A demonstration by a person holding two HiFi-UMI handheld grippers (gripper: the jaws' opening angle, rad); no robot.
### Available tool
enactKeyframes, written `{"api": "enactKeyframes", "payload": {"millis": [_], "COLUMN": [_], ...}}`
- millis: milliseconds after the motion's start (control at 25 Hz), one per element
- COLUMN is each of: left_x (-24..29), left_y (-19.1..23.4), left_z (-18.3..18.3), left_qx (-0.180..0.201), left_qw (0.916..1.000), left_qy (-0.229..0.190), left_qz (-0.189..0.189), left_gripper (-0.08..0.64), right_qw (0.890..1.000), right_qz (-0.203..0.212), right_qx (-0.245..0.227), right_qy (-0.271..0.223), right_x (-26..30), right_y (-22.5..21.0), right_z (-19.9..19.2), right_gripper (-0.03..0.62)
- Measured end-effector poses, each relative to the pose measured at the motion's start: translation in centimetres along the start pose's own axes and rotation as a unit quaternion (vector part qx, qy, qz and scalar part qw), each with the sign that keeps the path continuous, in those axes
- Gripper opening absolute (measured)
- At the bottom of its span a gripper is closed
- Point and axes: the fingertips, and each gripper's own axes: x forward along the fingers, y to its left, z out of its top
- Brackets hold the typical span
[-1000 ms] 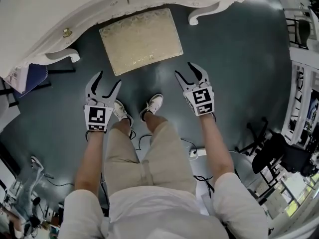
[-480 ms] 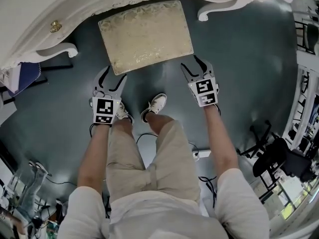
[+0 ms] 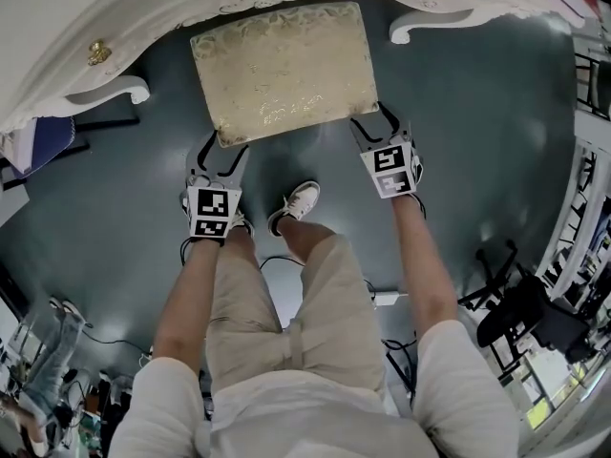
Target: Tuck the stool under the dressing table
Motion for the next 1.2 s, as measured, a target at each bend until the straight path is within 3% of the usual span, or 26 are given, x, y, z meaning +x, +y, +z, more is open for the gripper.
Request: {"api": "enactKeyframes", "payload": {"millis": [800,1200], "left_x": [1.6,1.9], "left_y": [0.2,0.2], "left_z": [-0.9,-1.1], "left_qx": [-0.023,-0.026], "left_qw": [0.9991,0.9974], "left_qy": [0.030,0.066], "left_qz": [0.018,0.017], "left_gripper": [0.259,0.261], "right_qw": [1.000,0.999], "right_qz": [0.010,0.003], "right_qx": [0.026,0.033], "right_qy": [0.007,0.012], "right_x": [1.5,1.4], "right_y": [0.1,-0.3], "right_z": [0.1,0.6], "right_gripper": [0.241,0.242]}}
